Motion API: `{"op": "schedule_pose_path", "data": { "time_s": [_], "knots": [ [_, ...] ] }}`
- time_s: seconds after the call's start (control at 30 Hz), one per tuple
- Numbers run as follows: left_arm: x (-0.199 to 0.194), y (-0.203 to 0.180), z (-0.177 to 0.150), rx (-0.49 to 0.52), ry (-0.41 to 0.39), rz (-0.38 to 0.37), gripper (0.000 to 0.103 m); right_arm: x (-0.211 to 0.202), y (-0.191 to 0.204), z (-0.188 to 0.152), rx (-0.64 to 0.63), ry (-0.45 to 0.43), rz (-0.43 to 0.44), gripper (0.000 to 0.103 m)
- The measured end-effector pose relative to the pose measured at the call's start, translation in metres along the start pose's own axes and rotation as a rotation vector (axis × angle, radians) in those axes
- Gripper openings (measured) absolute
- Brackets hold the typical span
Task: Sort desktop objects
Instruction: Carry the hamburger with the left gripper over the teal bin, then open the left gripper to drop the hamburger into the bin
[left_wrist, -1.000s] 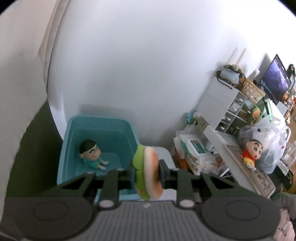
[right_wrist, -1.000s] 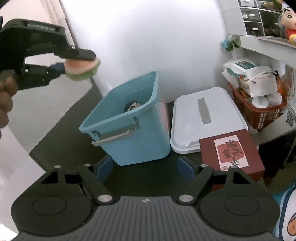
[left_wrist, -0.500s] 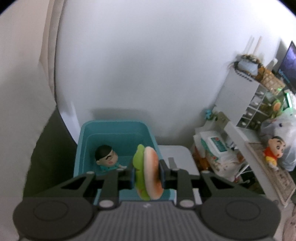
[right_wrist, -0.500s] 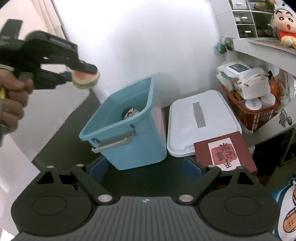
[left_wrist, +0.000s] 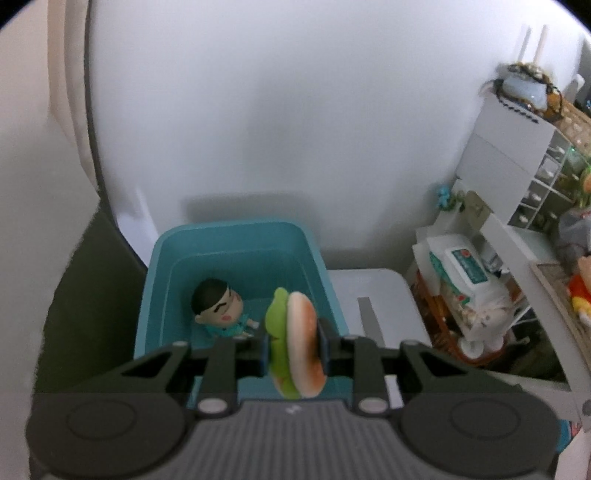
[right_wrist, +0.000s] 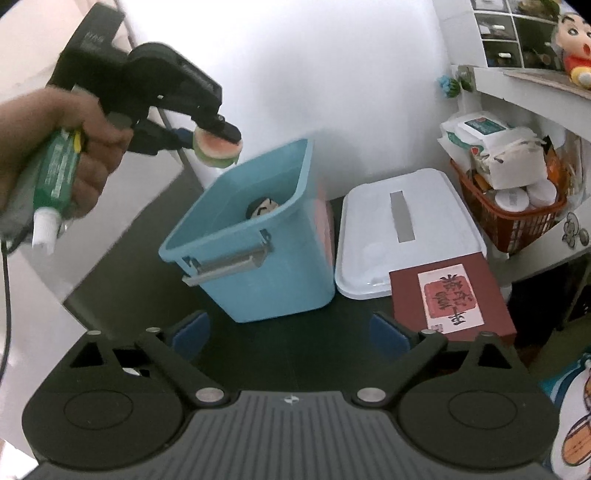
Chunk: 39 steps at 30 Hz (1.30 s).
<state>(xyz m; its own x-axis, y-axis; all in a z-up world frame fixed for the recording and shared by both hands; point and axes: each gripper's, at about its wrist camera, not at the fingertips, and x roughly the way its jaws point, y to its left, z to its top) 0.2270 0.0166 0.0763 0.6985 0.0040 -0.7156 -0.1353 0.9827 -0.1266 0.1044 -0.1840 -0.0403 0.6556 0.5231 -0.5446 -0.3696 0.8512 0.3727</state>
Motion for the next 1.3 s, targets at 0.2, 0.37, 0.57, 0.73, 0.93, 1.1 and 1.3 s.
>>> {"op": "schedule_pose_path", "data": {
  "time_s": [0.2, 0.37, 0.57, 0.73, 0.93, 1.1, 1.3],
  "knots": [
    [0.019, 0.005, 0.003, -0.023, 0.029, 0.018, 0.028, 0.003, -0.008, 0.002, 0.062, 0.006, -0.016, 0.097],
    [0.036, 0.009, -0.001, -0.001, 0.062, 0.037, 0.028, 0.006, -0.013, 0.003, 0.089, 0.014, -0.04, 0.097],
    [0.052, 0.017, -0.001, -0.001, 0.083, 0.043, 0.028, 0.015, -0.021, 0.004, 0.13, 0.047, -0.035, 0.097],
    [0.066, 0.019, 0.001, 0.012, 0.096, 0.044, 0.028, 0.021, -0.024, 0.004, 0.145, 0.062, -0.026, 0.097],
    [0.08, 0.018, 0.0, 0.028, 0.115, 0.042, 0.029, 0.025, -0.028, 0.002, 0.16, 0.081, -0.011, 0.097],
    [0.085, 0.019, 0.0, 0.022, 0.117, 0.043, 0.03, 0.029, -0.031, 0.001, 0.172, 0.097, 0.001, 0.097],
    [0.09, 0.018, -0.003, 0.015, 0.121, 0.05, 0.032, 0.03, -0.03, 0.003, 0.17, 0.11, 0.021, 0.097]
  ]
}}
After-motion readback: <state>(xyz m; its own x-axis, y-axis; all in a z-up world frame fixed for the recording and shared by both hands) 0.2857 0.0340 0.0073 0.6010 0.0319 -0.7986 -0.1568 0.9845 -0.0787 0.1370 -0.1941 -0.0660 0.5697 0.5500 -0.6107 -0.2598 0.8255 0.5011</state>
